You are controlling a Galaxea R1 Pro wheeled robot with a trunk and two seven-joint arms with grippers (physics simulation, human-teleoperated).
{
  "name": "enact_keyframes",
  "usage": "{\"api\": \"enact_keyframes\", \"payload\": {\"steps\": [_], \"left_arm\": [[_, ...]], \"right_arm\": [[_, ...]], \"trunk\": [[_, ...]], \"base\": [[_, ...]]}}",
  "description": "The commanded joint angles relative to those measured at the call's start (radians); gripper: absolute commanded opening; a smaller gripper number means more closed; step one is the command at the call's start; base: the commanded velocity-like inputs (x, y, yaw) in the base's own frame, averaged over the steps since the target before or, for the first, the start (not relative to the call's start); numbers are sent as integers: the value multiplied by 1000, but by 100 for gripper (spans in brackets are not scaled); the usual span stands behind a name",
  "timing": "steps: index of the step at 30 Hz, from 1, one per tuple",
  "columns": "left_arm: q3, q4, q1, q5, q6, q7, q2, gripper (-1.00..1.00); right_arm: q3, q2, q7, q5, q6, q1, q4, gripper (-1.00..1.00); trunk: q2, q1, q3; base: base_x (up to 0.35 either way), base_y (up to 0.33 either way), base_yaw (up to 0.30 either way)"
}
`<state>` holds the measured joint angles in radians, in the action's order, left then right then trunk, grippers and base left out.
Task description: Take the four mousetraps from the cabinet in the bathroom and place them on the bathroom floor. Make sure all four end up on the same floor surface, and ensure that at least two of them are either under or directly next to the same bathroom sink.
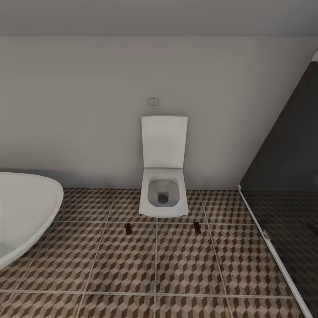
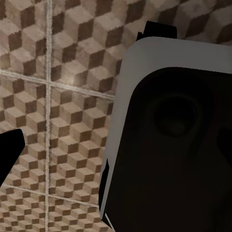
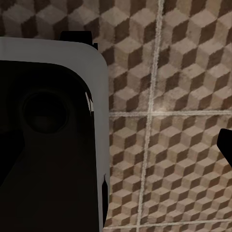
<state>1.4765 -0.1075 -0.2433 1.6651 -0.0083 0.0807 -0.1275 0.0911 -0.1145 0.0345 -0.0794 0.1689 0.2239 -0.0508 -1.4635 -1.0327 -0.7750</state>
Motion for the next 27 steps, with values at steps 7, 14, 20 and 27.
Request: {"api": "enact_keyframes", "payload": {"steps": [7, 14, 20, 27], "left_arm": [[8, -4, -1, 7, -1, 8, -1, 100], [8, -4, -1, 7, -1, 8, -1, 100], [8, -4, -1, 7, -1, 8, -1, 100], [8, -4, -1, 7, -1, 8, -1, 100]], "right_arm": [[9, -1, 2, -8, 8, 2, -4, 100], [9, -1, 2, -8, 8, 2, -4, 100], [9, -1, 2, -8, 8, 2, -4, 100], [9, -1, 2, -8, 8, 2, -4, 100]], "trunk": [[0, 0, -1], [0, 0, -1], [0, 0, -1], [0, 0, -1]], "base": [[0, 0, 0], [0, 0, 0], [0, 0, 0], [0, 0, 0]]}}
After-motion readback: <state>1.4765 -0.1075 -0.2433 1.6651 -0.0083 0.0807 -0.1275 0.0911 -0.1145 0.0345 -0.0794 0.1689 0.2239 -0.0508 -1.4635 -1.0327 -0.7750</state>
